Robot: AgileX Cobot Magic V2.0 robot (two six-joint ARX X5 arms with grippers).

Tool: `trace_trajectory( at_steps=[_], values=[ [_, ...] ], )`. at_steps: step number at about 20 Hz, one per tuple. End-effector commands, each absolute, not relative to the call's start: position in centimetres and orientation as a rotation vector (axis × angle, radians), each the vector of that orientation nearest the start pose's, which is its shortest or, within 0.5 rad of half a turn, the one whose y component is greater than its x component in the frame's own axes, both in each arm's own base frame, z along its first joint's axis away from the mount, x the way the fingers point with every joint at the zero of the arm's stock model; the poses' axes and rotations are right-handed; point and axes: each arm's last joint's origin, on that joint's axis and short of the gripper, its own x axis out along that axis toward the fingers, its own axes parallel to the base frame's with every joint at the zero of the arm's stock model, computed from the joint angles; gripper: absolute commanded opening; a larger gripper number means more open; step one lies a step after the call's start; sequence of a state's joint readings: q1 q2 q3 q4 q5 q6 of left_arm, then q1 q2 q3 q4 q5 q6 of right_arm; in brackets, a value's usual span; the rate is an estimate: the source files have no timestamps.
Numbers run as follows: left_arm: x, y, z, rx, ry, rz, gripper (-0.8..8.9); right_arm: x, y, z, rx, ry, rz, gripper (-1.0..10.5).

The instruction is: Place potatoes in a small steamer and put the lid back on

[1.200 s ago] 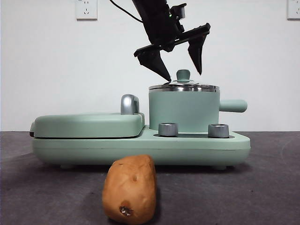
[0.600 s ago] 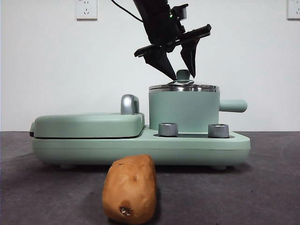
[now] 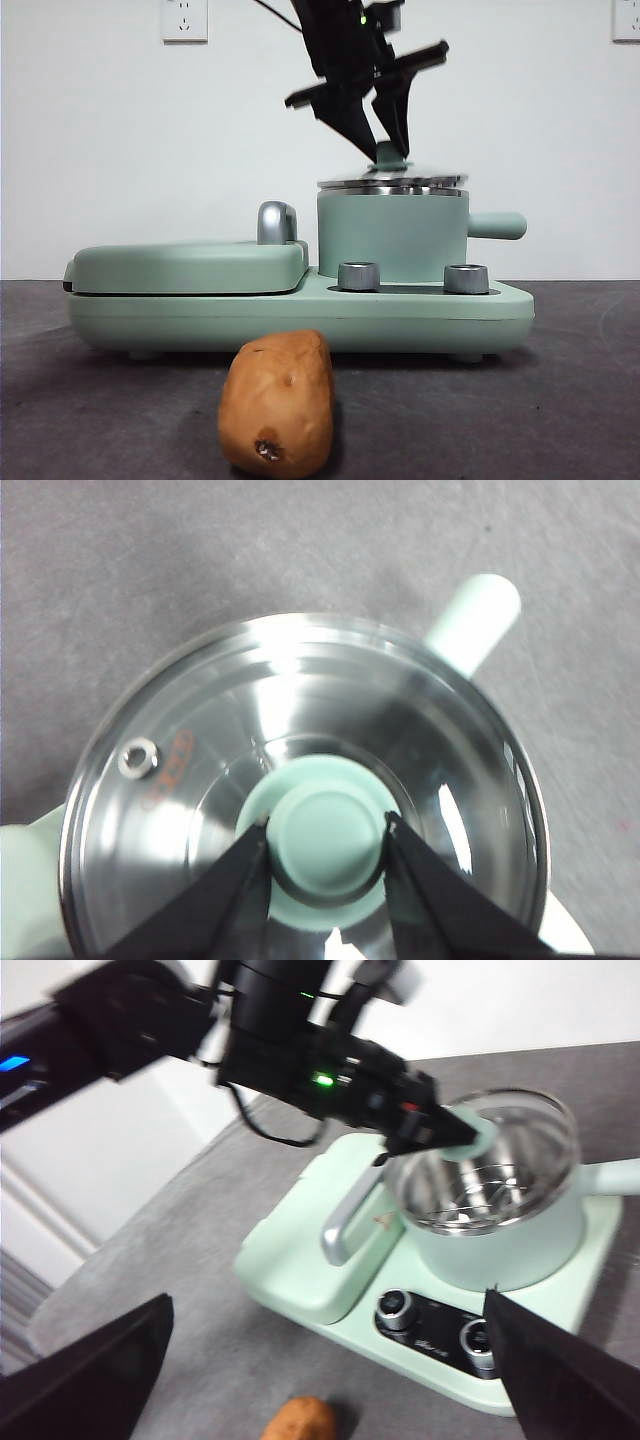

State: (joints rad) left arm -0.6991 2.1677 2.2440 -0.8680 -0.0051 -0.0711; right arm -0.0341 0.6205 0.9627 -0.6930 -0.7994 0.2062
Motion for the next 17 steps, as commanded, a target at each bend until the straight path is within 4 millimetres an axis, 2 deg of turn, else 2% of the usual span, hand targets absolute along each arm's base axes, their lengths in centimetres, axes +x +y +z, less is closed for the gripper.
trace_trajectory(
  at_steps=[1, 6, 10, 13, 17],
  values=[
    [35.8, -30.7, 36.3, 0.212, 0.71, -0.649, 0.49, 9.9, 1.7, 37.0, 0.339, 0.394, 0.7, 5.0],
    [33.9, -28.9, 41.2, 0.192, 0.658, -0.652, 0.49, 10.5, 1.8, 38.0, 0.408, 0.483, 0.635, 4.9],
    [31.9, -26.1, 45.1, 0.183, 0.595, -0.646, 0.49, 11.7, 2.8, 39.3, 0.379, 0.607, 0.592, 4.9],
    [30.2, -23.4, 47.3, 0.195, 0.588, -0.626, 0.49, 13.2, 4.9, 39.0, 0.336, 0.698, 0.589, 4.9],
    [28.7, -20.1, 49.5, 0.176, 0.569, -0.584, 0.49, 15.0, 9.0, 37.3, 0.264, 0.843, 0.587, 4.9]
  ],
)
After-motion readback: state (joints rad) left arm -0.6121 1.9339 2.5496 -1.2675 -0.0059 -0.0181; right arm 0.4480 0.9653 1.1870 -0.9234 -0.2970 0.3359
